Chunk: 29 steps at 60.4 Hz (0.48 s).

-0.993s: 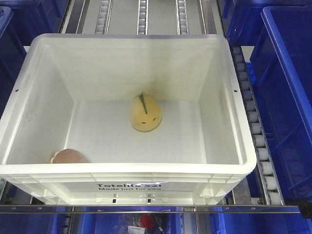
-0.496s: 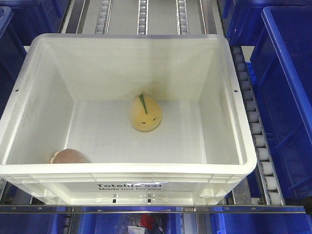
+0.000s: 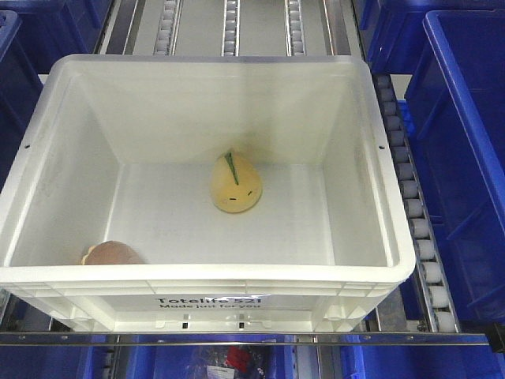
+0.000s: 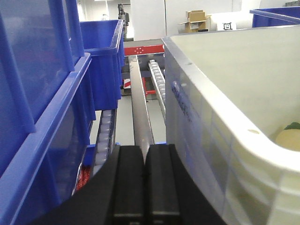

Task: Place moving items into box and shelve

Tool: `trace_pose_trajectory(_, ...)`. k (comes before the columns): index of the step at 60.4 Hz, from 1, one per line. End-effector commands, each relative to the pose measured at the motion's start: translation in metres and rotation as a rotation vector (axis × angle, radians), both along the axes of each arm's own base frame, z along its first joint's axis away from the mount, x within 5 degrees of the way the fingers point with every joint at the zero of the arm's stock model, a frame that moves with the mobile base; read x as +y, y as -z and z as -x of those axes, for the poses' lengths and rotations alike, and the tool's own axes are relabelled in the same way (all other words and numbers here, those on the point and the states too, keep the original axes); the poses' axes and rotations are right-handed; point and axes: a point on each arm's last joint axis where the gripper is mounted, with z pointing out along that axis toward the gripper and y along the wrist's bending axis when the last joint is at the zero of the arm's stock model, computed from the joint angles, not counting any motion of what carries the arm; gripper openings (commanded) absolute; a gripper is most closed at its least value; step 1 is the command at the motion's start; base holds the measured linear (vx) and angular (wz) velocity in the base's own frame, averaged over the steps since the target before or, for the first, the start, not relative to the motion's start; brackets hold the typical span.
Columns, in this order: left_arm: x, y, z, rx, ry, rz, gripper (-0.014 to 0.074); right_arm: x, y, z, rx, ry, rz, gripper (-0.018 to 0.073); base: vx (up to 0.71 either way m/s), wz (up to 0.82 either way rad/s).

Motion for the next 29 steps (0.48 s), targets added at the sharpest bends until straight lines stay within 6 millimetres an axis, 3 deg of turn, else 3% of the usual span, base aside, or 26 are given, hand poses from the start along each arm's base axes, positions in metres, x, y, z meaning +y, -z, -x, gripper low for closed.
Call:
trace_pose_trajectory(1, -0.0001, -0.0025, 0.0008, -0.079, 0.004, 0.015, -0.0006, 0.0002, -0.0064, 0.0014, -0.096, -0.002, 0.007, -0.0006, 0.00, 0.00)
trace_pose_trajectory(29, -0.0001, -0.0025, 0.0008, -0.079, 0.004, 0.015, -0.0006, 0.0002, -0.0064, 0.0014, -0.096, -0.002, 0.010, -0.0006, 0.00, 0.00)
